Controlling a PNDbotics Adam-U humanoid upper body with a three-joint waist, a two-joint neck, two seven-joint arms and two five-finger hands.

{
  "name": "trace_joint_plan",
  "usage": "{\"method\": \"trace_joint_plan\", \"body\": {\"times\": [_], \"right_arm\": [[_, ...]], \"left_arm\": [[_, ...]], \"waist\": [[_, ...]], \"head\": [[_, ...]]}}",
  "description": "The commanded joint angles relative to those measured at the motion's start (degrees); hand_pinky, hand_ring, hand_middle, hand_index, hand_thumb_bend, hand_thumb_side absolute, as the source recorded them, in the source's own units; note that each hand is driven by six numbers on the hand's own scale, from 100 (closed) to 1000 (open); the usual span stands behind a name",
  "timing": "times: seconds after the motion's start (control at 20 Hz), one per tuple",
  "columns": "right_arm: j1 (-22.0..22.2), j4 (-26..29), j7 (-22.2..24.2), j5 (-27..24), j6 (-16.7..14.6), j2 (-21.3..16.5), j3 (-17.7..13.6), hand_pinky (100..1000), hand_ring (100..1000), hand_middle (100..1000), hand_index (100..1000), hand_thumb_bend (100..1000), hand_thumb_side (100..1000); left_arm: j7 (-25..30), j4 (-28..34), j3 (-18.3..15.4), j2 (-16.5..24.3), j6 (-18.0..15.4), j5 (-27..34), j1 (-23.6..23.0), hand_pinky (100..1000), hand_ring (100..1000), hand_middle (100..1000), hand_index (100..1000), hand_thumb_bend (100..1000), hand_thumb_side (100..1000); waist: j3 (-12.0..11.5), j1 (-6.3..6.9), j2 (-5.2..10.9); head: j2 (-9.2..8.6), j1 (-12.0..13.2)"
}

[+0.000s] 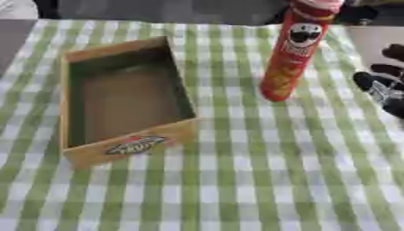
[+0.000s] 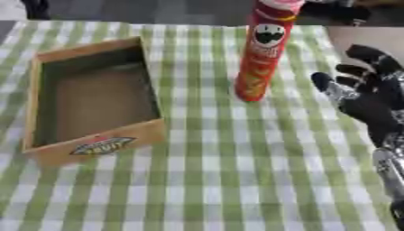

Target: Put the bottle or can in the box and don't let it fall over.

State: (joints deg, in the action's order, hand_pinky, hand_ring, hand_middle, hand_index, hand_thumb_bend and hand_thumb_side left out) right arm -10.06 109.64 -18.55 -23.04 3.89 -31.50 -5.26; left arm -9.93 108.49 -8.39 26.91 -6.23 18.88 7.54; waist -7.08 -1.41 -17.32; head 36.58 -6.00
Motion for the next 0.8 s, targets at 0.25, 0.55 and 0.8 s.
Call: {"method": "trace_joint_plan", "body": {"times": [0.25, 0.55, 0.8], "right_arm": [[-0.56, 0.54, -0.18, -0.29, -0.07, -1.0, -0.4, 754, 747, 797, 780, 641, 125], [-0.94, 0.41, 0.36, -0.08, 0.13, -1.18, -0.26, 761, 765, 813, 794, 661, 104], [-2.25, -0.39, 2.02, 0.2, 0.9, -1.71, 0.33, 769, 804, 847, 812, 678, 100]], "left_arm": [[-0.32, 0.64, -0.83, 0.71, 0.01, -0.39, 0.05, 876, 927, 798, 865, 330, 543], [-0.27, 0.67, -0.77, 0.74, 0.05, -0.38, 0.02, 876, 928, 799, 866, 326, 545], [-0.16, 0.61, -0.64, 0.66, 0.16, -0.37, -0.01, 877, 928, 799, 865, 321, 550]], "waist": [[-0.04, 0.11, 0.54], [-0.09, 0.09, 0.51], [-0.19, 0.08, 0.54]], "head": [[-1.11, -0.15], [-1.32, -0.42], [-1.59, -0.84]]}}
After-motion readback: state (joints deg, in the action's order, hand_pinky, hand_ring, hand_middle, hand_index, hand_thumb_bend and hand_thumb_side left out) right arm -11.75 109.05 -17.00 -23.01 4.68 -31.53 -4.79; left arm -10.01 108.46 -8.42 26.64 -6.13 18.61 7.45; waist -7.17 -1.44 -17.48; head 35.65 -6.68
